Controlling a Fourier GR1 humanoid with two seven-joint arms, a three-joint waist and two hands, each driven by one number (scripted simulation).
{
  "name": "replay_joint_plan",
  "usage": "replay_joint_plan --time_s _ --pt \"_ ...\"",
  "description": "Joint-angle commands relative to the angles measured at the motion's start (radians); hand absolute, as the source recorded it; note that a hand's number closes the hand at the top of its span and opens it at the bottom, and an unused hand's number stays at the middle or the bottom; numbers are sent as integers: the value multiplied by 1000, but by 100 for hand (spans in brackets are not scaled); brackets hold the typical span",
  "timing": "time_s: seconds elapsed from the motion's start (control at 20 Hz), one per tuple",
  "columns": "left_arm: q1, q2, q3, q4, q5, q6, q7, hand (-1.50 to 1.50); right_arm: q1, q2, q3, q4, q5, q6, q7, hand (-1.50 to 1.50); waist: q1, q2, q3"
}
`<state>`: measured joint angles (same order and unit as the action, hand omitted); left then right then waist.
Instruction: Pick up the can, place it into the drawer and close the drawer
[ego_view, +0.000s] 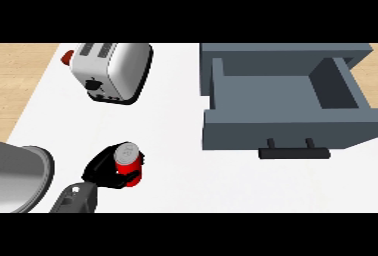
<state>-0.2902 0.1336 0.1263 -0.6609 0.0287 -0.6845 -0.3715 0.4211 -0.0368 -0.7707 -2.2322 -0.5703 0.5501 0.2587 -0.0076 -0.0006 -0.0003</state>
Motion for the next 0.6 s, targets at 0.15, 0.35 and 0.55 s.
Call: replay_joint_plan --time_s 0.15,0.35,0.55 --pt "68 -47 -47 -196 65 -94 72 150 3 35 10 -36 -1 -8 18 -150 11 -4 1" --pt "26 -76 52 -168 131 66 97 150 37 36 24 9 42 30 -52 -150 4 -1 1" --pt "7 -111 219 -204 196 360 47 150 35 36 -8 -29 -17 -7 -8 -150 16 -4 2"
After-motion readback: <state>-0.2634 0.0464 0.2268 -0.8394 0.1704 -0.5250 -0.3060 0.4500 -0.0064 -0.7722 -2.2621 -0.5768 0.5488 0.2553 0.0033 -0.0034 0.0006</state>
